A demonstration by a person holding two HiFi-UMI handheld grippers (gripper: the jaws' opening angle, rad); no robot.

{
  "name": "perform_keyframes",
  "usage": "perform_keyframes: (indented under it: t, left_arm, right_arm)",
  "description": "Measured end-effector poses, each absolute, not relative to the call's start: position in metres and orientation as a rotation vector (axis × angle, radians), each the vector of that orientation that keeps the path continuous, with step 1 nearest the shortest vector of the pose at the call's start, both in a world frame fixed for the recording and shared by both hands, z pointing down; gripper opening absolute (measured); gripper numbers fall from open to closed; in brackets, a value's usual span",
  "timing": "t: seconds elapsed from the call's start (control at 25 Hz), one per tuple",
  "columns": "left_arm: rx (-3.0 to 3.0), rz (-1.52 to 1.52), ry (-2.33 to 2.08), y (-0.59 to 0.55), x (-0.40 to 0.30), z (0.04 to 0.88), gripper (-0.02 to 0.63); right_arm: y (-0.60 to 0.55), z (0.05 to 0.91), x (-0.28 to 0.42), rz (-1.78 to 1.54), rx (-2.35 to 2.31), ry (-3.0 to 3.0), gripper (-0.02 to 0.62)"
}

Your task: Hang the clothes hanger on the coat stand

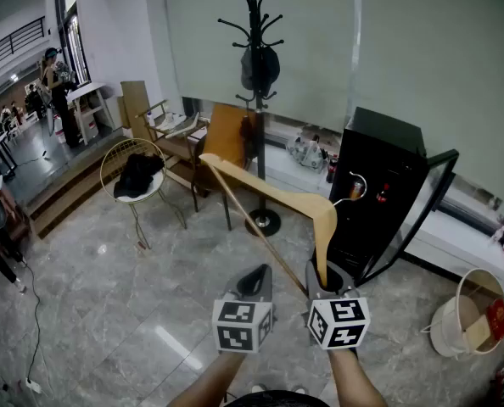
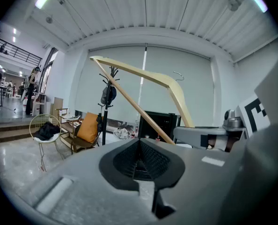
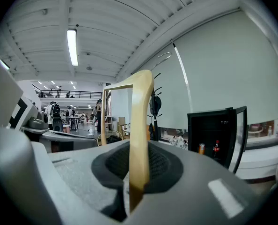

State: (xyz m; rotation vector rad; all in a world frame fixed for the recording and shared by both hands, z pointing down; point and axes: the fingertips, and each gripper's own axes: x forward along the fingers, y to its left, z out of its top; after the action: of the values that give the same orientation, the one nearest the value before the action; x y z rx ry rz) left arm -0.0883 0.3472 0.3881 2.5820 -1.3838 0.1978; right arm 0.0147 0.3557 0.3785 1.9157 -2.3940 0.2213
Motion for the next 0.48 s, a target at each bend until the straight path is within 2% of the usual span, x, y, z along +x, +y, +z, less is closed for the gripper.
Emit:
perform_keyframes:
  t: [0.48]
  left_arm:
    - [2.61, 0.221, -1.318, 0.331, -0.106, 0.39, 0.005]
  right_arm:
    - [0.341, 0.371, -0.004, 0.199, 1.931, -2.352, 0.046]
